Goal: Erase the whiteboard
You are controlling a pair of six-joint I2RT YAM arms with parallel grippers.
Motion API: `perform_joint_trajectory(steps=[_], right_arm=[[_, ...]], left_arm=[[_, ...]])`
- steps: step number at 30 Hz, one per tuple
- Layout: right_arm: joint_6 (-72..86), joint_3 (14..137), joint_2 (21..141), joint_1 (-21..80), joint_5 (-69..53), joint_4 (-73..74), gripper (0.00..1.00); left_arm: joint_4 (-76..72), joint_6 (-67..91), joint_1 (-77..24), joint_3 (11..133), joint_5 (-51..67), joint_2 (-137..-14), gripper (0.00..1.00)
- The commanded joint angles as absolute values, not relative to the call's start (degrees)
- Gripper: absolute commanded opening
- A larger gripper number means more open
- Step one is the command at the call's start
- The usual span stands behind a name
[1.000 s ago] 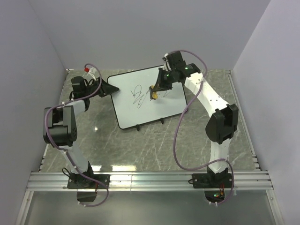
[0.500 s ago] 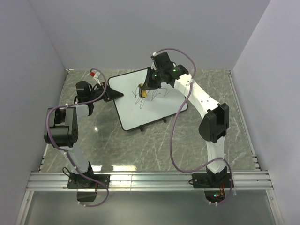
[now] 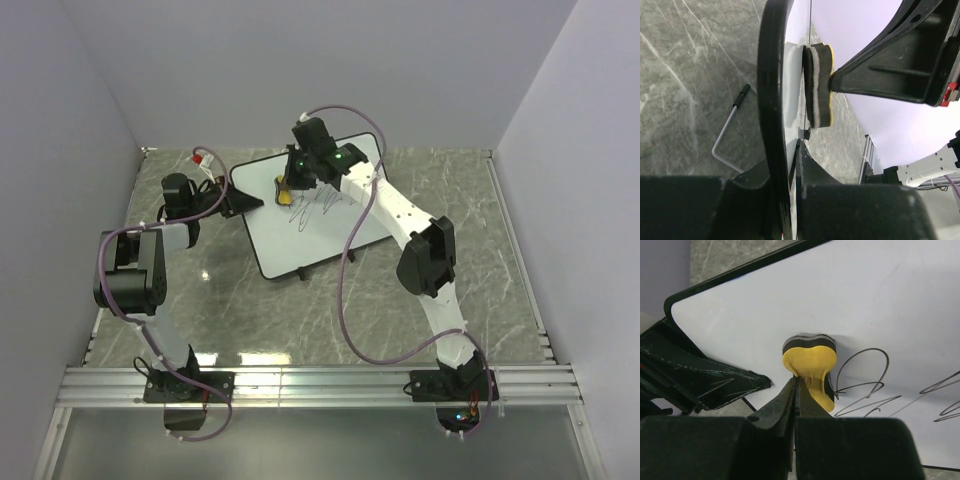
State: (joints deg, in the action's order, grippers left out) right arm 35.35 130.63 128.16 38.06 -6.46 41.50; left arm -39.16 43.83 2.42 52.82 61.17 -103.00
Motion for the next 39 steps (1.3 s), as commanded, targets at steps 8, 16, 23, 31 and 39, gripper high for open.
perform_joint_trajectory(steps=[8, 16, 23, 31, 39], right_arm=[[36.65, 135.78, 132.10, 40.17, 1.48, 43.76, 0.00], [34.81, 124.14, 129.91, 40.08, 7.20, 46.23, 0.00], [34.72, 110.15, 124.98, 39.38, 9.75, 43.42, 0.00], [35.16, 103.98, 123.31, 38.67, 10.29, 43.42, 0.00], [34.19, 103.00, 119.98, 39.72, 1.06, 36.31, 0.00]], left_arm=[[-32.43, 35.42, 0.35, 52.73, 59.94, -100.90, 0.00], [-31.56, 35.24, 0.26, 53.00, 59.68, -100.28, 0.00], [-30.94, 34.98, 0.26, 53.26, 59.41, -99.67, 0.00], [-29.71, 34.28, 0.35, 53.79, 59.15, -99.67, 0.00], [-27.34, 32.26, -1.14, 54.67, 58.18, -99.93, 0.00]])
